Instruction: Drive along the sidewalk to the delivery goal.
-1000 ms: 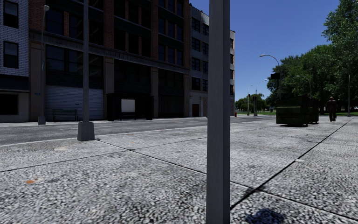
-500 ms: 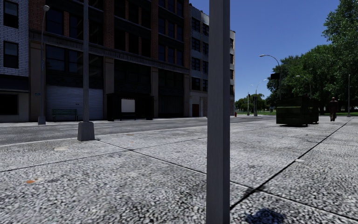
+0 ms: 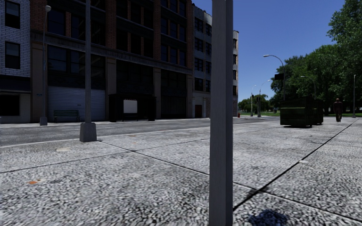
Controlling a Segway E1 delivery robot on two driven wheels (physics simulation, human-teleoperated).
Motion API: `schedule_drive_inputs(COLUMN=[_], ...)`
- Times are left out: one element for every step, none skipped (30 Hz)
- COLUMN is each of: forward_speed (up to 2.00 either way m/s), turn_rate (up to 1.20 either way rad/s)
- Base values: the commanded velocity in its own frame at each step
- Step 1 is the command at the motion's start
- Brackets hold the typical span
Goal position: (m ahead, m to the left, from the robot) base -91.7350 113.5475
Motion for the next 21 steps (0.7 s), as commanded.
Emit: schedule_drive_inputs(forward_speed=[-0.52,-0.60,-0.66,-0.66,-0.68,-0.70,-0.71,-0.71,-0.72,-0.72,-0.72,-0.72,-0.72,-0.72,-0.72,-0.72,-0.72,-0.72,-0.72,-0.72,-0.72], turn_rate=[0.26,0.28,0.35,0.35,0.37,0.38,0.38,0.38,0.38,0.38,0.39,0.39,0.39,0.39,0.39,0.39,0.39,0.39,0.39,0.39,0.39])
